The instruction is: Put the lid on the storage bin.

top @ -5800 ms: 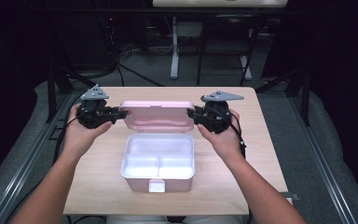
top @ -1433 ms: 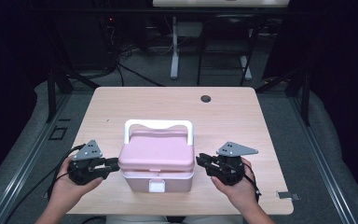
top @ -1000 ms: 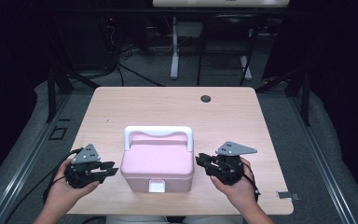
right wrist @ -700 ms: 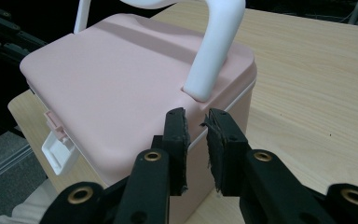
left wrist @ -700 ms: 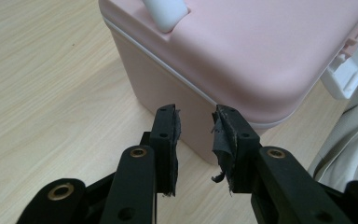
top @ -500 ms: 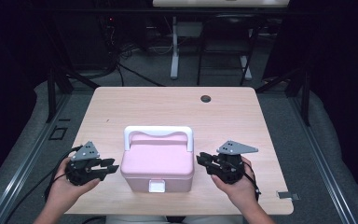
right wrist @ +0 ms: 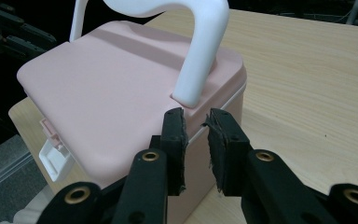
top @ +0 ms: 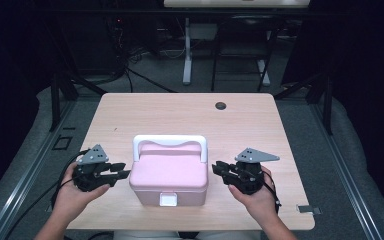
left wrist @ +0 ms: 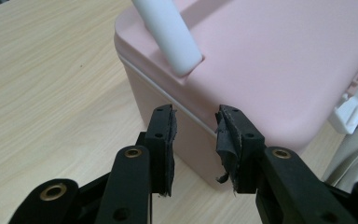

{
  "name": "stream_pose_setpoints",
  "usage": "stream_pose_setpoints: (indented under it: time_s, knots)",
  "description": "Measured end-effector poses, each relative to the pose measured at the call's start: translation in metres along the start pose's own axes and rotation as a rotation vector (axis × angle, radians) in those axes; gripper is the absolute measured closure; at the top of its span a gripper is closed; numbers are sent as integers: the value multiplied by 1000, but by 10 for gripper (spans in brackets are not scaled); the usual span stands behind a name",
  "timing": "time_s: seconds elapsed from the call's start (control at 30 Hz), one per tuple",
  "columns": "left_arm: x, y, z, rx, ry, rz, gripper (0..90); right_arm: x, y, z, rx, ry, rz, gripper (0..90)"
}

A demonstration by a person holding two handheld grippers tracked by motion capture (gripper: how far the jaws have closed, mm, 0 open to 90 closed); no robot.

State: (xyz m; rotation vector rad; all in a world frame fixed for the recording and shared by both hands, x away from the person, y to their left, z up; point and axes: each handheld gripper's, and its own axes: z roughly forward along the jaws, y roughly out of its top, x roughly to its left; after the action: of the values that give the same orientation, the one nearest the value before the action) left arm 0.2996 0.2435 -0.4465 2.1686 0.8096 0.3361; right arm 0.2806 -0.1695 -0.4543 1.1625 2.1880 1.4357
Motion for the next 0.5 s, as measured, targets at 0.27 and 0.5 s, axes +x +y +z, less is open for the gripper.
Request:
stream_pose_setpoints:
  time_s: [0.27,0.5]
  knots:
    - [3,16,2,-19,-9,-1,662,-4,5,-3,-12,0,16,752]
    - [14,23,6,-31,3,-24,651,-11,9,-4,-23,-8,28,749]
